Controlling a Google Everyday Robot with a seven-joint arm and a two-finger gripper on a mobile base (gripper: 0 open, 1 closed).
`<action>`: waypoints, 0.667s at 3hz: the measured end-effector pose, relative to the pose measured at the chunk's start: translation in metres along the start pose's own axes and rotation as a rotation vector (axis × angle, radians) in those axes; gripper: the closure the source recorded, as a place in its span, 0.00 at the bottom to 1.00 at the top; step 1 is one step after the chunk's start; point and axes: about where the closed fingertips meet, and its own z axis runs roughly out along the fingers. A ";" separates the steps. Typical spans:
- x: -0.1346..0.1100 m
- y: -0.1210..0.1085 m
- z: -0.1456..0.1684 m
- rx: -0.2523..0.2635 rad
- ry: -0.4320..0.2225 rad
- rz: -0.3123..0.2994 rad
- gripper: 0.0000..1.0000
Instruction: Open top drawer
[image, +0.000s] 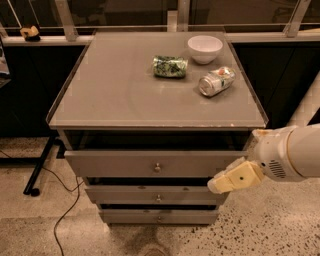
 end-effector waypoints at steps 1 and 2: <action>0.011 -0.002 0.020 -0.016 0.043 0.011 0.03; 0.011 -0.002 0.020 -0.016 0.043 0.011 0.00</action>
Offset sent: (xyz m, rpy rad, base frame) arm 0.0048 0.0013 -0.0199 -0.0116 0.0402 -0.0001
